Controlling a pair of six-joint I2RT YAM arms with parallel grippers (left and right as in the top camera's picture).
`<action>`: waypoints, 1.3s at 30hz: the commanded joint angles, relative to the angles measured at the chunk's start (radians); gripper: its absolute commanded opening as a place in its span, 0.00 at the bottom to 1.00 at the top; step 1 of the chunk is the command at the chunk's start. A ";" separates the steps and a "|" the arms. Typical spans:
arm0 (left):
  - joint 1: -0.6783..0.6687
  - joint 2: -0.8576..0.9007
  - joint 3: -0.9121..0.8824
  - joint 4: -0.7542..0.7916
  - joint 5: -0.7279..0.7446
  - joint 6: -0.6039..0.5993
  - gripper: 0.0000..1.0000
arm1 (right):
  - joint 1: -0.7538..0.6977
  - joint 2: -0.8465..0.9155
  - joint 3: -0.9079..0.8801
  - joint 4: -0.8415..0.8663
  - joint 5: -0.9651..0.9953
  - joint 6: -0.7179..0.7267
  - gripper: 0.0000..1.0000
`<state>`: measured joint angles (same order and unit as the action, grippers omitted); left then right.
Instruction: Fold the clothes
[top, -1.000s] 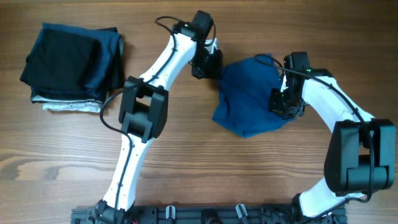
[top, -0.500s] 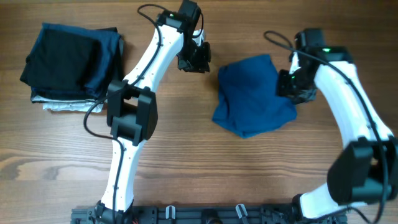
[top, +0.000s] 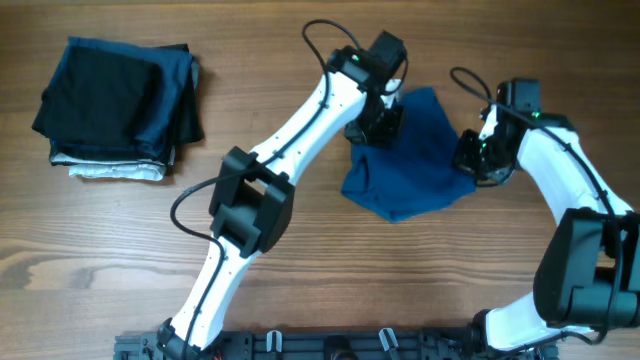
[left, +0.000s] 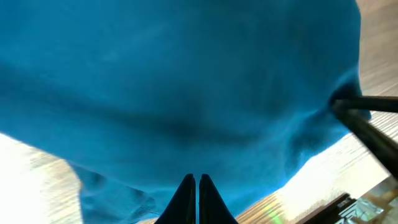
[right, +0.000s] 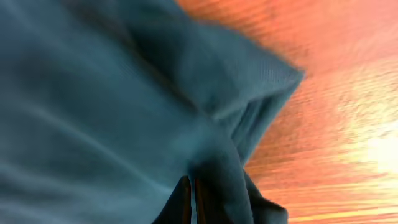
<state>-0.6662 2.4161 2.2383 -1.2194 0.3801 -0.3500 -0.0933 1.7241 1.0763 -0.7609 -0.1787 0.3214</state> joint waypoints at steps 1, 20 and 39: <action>-0.011 0.020 -0.061 -0.018 -0.024 0.006 0.04 | 0.002 0.014 -0.072 0.032 -0.023 0.048 0.04; 0.175 -0.114 -0.273 0.105 -0.303 0.058 0.04 | 0.180 0.014 -0.154 0.191 -0.421 0.245 0.04; 0.178 -0.290 -0.411 0.179 -0.332 0.153 0.78 | -0.146 -0.241 0.023 -0.062 -0.150 0.079 0.65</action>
<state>-0.4503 2.1098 1.9060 -1.0908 0.1253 -0.3195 -0.1806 1.4769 1.0901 -0.7921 -0.3935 0.4316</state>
